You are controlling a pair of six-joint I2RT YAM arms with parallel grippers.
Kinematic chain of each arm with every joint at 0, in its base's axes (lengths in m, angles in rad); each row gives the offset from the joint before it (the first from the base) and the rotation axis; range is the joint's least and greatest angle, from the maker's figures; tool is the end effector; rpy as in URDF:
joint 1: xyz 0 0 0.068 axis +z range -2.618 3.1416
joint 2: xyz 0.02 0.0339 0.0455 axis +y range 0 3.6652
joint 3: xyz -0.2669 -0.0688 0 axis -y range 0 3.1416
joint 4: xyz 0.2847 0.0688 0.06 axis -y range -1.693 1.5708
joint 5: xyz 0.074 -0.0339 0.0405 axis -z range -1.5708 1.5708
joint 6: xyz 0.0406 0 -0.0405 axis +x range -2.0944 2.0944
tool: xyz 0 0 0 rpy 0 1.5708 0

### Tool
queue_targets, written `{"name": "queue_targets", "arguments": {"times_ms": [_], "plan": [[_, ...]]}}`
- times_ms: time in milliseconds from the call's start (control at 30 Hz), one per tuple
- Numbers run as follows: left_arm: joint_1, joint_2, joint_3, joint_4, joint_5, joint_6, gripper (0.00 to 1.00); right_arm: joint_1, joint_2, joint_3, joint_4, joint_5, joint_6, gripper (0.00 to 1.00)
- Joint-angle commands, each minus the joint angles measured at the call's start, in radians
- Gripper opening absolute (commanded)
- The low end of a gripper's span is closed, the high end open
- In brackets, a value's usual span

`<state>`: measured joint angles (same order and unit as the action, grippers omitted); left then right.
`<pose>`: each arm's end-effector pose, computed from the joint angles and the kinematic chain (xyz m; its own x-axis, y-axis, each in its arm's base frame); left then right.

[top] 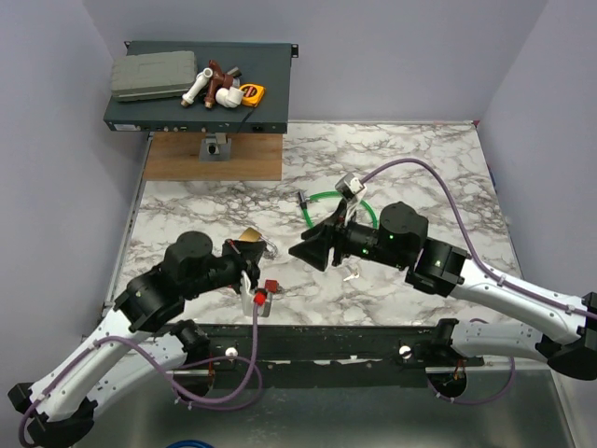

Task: Unlock with the key
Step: Pick up the key from the center of the board.

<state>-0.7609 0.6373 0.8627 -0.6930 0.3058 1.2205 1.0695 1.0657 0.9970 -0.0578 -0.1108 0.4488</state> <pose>0.1148 -0.1262 0.3436 0.6884 0.5813 -0.4338 0.5991 -0.1185 0.7919 0.1366 0.2586 0.3730 -0.4557 0.0658 -0.8877 -0.8065 0.3917 0.4430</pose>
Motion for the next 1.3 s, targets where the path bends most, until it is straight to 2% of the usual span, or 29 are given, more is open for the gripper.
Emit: {"name": "queue_targets", "arguments": {"times_ms": [0,100,267,567,733,933,1167,1267], "plan": [[-0.063,-0.154,-0.207,0.344,-0.119,0.543,0.00,-0.028,-0.012,0.026,-0.047,0.012,-0.011,0.61],[-0.065,-0.236,-0.348,0.502,-0.057,0.834,0.00,-0.060,0.012,0.015,-0.020,-0.041,0.016,0.61],[-0.066,-0.291,-0.401,0.557,0.019,0.968,0.00,-0.135,0.046,-0.027,0.080,-0.195,0.079,0.61],[-0.067,-0.256,-0.409,0.627,0.012,1.070,0.00,-0.208,0.106,-0.120,0.334,-0.471,0.213,0.57],[-0.070,-0.215,-0.409,0.687,0.012,1.098,0.00,-0.241,0.166,-0.170,0.593,-0.610,0.358,0.54],[-0.084,-0.195,-0.399,0.716,-0.008,1.099,0.00,-0.256,0.263,-0.226,0.911,-0.707,0.545,0.48],[-0.100,-0.184,-0.397,0.724,-0.033,1.090,0.00,-0.256,0.323,-0.217,0.995,-0.738,0.599,0.41],[-0.101,-0.167,-0.394,0.739,-0.047,1.085,0.00,-0.256,0.346,-0.215,1.039,-0.752,0.627,0.31]]}}
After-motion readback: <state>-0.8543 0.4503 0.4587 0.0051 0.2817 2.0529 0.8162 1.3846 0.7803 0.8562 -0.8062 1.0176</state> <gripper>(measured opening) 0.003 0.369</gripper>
